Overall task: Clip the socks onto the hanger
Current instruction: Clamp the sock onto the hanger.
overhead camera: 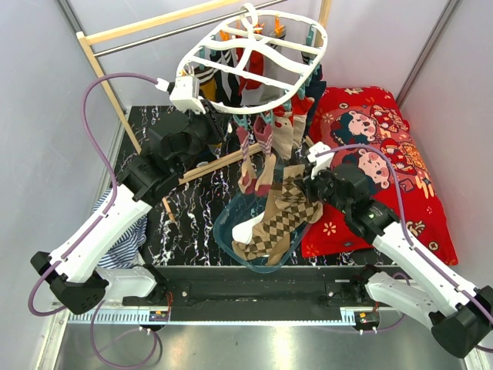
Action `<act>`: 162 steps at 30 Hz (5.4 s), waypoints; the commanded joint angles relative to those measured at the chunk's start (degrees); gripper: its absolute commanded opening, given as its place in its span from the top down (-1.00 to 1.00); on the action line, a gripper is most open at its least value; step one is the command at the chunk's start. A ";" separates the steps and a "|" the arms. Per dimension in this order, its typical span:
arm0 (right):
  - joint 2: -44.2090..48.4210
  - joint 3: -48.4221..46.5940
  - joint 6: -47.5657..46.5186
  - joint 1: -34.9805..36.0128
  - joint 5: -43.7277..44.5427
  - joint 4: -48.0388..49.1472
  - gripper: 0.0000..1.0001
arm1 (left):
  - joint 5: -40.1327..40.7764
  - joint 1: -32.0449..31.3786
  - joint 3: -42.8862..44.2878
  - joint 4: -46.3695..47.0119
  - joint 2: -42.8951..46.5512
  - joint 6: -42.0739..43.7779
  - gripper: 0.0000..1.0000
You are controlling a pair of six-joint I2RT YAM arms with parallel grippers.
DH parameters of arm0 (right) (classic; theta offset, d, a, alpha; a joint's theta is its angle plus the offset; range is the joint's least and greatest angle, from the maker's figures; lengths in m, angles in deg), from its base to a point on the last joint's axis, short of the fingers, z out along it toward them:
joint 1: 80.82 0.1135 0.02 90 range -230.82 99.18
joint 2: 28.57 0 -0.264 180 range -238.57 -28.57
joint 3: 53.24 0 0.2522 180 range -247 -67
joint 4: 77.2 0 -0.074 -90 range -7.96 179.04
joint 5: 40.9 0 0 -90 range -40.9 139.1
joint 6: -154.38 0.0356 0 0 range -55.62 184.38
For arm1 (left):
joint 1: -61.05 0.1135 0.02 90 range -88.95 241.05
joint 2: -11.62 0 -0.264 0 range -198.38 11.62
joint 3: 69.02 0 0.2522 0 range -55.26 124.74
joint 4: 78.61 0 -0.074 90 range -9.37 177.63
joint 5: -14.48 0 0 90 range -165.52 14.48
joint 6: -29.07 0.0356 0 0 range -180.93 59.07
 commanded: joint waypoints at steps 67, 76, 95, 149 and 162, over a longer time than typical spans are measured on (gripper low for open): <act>-28.06 -34.84 -21.05 6.37 -30.57 14.23 1.00 | -2.26 -0.12 2.44 1.50 0.76 -1.74 0.99; -28.94 -35.63 -20.79 6.36 -31.61 13.97 1.00 | -2.96 -0.12 2.52 1.58 1.11 -1.82 0.99; -28.50 -33.87 -19.29 6.36 -32.15 13.62 1.00 | -3.67 -0.12 2.70 2.37 1.29 -2.62 0.99; -28.85 -37.39 -21.93 5.57 -28.72 12.30 1.00 | -4.54 -0.12 3.58 -1.49 0.67 2.22 1.00; -29.21 -38.53 -22.11 5.49 -27.84 12.91 1.00 | -5.25 -0.12 3.84 -1.76 0.32 1.51 0.54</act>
